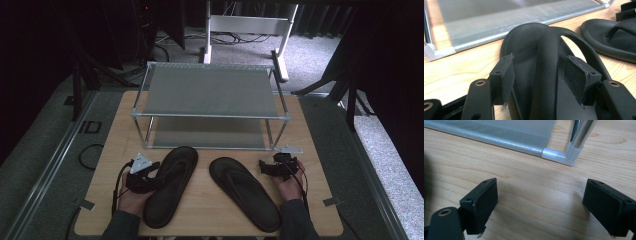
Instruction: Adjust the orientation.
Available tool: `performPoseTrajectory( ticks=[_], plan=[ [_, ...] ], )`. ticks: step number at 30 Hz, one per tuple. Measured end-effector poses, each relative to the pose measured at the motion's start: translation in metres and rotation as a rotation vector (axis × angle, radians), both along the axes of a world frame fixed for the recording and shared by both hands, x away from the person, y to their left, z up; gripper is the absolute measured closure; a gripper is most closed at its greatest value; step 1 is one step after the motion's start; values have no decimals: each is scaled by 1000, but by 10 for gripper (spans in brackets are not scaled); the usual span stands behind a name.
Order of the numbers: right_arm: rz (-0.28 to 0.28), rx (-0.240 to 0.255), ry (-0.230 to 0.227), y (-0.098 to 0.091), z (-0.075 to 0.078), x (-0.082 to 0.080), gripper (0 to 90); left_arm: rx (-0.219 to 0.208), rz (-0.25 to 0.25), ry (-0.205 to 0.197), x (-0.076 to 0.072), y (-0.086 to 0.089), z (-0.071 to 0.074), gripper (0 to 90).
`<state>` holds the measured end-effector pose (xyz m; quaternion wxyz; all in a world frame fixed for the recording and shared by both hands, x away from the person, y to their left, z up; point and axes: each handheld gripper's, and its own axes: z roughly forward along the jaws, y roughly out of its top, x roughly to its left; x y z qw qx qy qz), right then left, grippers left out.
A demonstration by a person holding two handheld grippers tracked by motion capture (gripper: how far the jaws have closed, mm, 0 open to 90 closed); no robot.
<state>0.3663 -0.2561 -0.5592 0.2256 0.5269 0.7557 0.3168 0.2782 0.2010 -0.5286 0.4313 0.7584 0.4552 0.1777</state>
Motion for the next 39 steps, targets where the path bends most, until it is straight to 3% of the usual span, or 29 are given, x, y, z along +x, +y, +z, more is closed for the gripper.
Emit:
performPoseTrajectory(
  ticks=[11, 19, 29, 39],
  plan=[
    [-10, 0, -4, 1, 0, -1, 141, 26, -2, 4, -3, -3, 0, 353],
    [-10, 0, -4, 1, 0, -2, 139, 37, -4, 0, -4, -4, -1, 364],
    [-5, 1, -4, 1, 0, -3, 140, 105, 12, 38, -2, -9, -5, 544],
    [-3, 1, -4, 1, 0, -4, 140, 113, 6, 31, 0, -15, -6, 687]
  ],
)
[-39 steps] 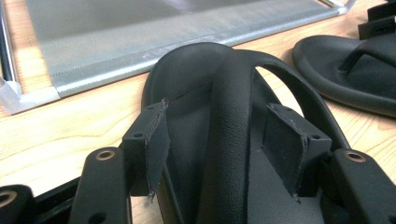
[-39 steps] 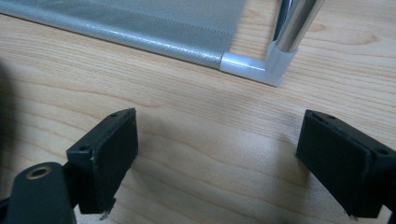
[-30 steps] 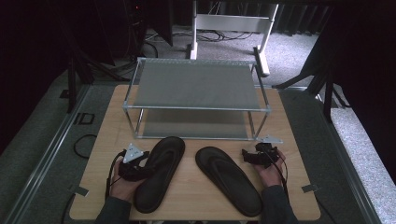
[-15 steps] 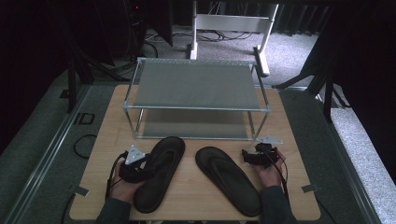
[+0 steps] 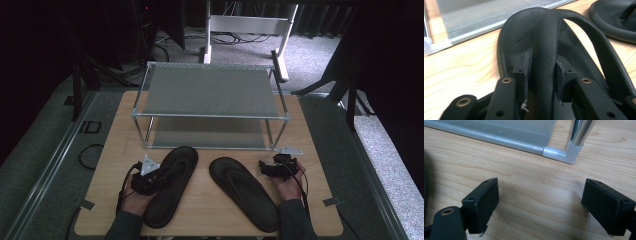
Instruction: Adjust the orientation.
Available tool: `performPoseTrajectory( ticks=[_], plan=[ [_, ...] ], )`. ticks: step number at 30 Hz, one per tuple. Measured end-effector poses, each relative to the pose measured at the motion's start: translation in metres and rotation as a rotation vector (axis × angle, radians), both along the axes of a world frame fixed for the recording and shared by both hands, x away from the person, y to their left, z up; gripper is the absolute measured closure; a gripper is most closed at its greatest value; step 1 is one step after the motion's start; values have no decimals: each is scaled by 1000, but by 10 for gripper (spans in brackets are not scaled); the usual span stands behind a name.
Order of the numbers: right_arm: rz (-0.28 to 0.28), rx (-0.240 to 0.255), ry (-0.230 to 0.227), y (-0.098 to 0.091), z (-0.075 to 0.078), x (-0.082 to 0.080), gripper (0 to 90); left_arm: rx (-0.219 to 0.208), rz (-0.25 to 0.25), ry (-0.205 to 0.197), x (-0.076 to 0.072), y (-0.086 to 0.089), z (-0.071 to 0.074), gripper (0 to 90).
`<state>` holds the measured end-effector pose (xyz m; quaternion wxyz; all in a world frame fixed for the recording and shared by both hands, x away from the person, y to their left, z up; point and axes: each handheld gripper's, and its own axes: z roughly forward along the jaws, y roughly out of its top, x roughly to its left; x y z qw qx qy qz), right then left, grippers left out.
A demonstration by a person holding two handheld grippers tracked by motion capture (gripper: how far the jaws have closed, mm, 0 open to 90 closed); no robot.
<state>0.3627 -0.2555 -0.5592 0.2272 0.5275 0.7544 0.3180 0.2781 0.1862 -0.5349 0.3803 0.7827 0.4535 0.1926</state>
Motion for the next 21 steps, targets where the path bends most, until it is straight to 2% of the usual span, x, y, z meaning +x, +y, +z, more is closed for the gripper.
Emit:
performPoseTrajectory(
  ticks=[4, 9, 14, 21],
  plan=[
    [0, 0, 0, 0, 0, 0, 140, -3, 5, -3, 0, -1, 0, 695],
    [1, 0, 0, 0, 0, 0, 140, -41, 13, 1, 0, 1, 1, 696],
    [1, 0, 0, 0, 0, 0, 140, -51, 15, -3, 1, -2, 2, 700],
    [1, 0, 0, 0, 0, 0, 140, -44, 5, -3, 3, -8, 4, 703]
  ],
)
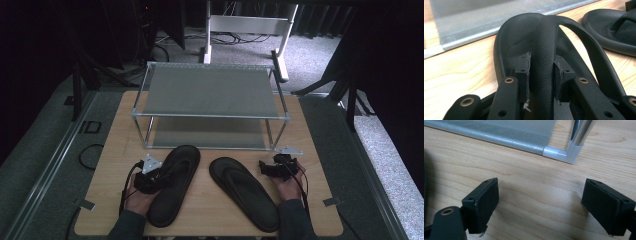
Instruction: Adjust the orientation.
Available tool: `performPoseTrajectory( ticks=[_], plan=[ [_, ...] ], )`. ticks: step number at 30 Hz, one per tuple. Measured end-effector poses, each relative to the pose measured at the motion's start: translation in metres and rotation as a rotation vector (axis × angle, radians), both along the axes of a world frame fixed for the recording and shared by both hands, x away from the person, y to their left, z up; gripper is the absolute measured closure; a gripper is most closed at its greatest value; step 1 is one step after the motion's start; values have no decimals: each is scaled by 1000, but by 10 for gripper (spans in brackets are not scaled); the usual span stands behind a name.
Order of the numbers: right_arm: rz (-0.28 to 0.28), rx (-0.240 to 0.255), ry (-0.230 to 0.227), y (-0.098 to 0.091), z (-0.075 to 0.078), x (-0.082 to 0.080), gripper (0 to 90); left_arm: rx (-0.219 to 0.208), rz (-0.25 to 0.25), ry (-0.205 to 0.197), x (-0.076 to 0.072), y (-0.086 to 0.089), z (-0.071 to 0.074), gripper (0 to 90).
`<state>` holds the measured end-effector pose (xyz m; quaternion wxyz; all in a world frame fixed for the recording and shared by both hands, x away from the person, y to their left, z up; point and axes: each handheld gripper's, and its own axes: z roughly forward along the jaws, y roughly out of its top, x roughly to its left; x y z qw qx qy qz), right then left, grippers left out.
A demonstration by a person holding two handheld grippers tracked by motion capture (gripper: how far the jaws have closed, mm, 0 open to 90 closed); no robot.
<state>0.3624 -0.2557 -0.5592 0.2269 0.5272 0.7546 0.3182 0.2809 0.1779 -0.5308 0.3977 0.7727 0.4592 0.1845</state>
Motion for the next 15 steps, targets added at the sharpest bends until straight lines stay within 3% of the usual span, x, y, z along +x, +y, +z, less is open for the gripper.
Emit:
performPoseTrajectory(
  ticks=[15],
  plan=[
    [0, 0, 0, 0, 0, 0, 140, -7, 15, -27, 5, -9, 8, 708]
  ],
)
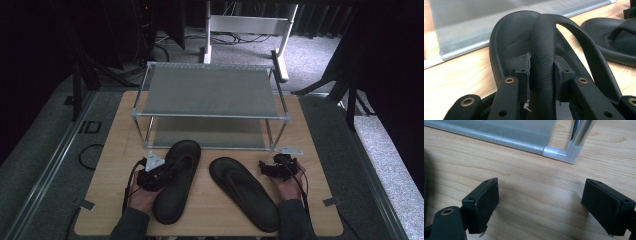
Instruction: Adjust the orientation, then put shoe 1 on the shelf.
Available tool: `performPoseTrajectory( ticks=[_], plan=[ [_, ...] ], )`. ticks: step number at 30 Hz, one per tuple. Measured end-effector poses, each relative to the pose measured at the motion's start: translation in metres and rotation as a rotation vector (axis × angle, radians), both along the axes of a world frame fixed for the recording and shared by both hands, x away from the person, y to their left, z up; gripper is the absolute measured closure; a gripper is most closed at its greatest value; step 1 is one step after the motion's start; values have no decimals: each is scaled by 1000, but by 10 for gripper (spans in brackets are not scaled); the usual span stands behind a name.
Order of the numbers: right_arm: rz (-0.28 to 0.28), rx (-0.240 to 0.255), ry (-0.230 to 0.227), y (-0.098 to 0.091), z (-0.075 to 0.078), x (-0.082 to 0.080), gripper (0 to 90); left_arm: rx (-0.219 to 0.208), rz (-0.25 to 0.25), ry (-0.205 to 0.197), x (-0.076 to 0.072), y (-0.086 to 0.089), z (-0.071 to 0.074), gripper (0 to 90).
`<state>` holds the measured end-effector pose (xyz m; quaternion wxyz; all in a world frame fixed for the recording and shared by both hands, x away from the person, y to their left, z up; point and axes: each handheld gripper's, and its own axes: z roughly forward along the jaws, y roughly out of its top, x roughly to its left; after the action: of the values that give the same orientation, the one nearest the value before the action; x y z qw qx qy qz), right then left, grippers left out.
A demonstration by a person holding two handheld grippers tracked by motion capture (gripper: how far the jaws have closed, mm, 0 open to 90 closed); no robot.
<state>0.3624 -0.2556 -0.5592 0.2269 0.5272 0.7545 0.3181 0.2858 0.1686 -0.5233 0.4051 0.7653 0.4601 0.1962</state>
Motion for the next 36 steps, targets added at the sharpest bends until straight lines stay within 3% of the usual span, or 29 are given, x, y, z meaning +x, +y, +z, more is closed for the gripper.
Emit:
performPoseTrajectory(
  ticks=[17, 26, 30, 36],
  plan=[
    [0, 0, 0, 0, 0, 0, 140, -16, 63, -2, 18, -23, -4, 707],
    [0, 0, 0, 0, 0, 0, 140, -32, 108, -5, 26, -28, -8, 707],
    [0, 0, 0, 0, 0, 0, 140, -34, 105, -6, 27, -27, -10, 703],
    [2, -1, -1, 0, 0, 0, 140, -31, 81, -12, 24, -25, -8, 568]
  ],
)
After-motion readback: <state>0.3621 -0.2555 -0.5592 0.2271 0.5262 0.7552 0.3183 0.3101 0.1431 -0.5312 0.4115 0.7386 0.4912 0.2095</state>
